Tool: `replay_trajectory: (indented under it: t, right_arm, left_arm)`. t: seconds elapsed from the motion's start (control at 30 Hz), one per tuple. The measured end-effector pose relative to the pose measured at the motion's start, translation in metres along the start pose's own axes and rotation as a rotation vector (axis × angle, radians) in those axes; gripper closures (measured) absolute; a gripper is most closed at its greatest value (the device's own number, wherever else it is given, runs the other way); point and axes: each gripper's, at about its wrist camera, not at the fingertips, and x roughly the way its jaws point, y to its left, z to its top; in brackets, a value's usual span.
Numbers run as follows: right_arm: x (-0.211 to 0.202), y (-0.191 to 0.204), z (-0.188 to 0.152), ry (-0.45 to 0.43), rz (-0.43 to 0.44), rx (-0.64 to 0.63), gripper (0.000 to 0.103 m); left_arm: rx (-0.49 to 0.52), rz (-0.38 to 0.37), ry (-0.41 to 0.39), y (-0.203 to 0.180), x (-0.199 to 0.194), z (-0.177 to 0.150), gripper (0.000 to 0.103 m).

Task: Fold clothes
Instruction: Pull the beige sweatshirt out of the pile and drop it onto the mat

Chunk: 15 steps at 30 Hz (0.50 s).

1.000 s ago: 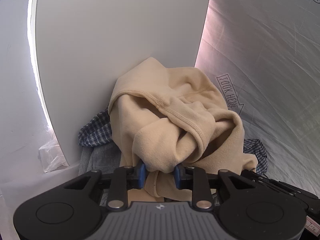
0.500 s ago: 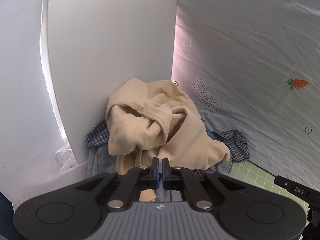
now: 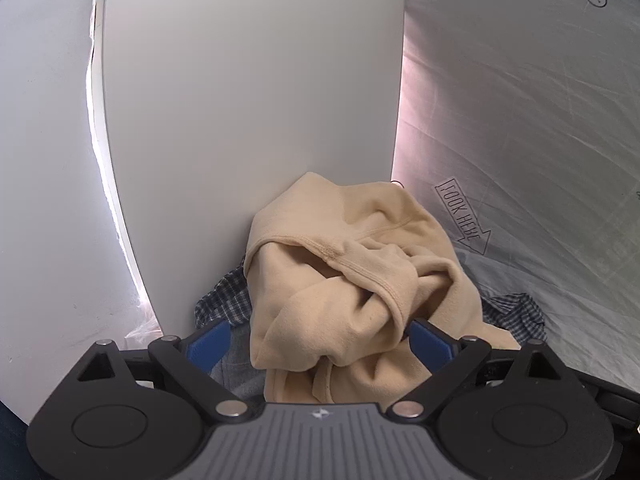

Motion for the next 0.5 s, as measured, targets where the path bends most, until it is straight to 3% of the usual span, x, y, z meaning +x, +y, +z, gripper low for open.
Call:
replay_trajectory:
  t: [0.07, 0.1, 0.13, 0.17, 0.2, 0.23, 0.27, 0.5]
  right_arm:
    - [0.014, 0.005, 0.001, 0.013, 0.019, 0.012, 0.020]
    - [0.021, 0.008, 0.002, 0.019, 0.028, 0.018, 0.030]
    - [0.028, 0.010, 0.003, 0.026, 0.038, 0.024, 0.048]
    - [0.035, 0.013, 0.004, 0.032, 0.047, 0.030, 0.060]
    - [0.042, 0.016, 0.004, 0.039, 0.057, 0.036, 0.080]
    - [0.044, 0.017, 0.004, 0.037, 0.056, 0.022, 0.093]
    - [0.044, 0.017, 0.003, 0.034, 0.059, 0.010, 0.099]
    - [0.004, -0.005, 0.007, -0.051, 0.077, -0.003, 0.102]
  left_arm:
    - [-0.013, -0.009, 0.014, 0.003, 0.013, 0.001, 0.007]
    - [-0.019, -0.028, 0.029, 0.004, 0.017, 0.001, 0.009]
    - [-0.025, -0.048, 0.043, 0.006, 0.021, 0.000, 0.022]
    - [-0.027, -0.064, 0.058, 0.007, 0.025, 0.000, 0.049]
    - [-0.020, -0.069, 0.075, 0.006, 0.027, -0.001, 0.057]
    - [-0.008, -0.072, 0.082, 0.004, 0.028, -0.003, 0.066]
    - [0.010, -0.071, 0.077, 0.002, 0.026, -0.005, 0.070]
    - [0.035, -0.078, 0.027, -0.009, -0.008, -0.005, 0.077]
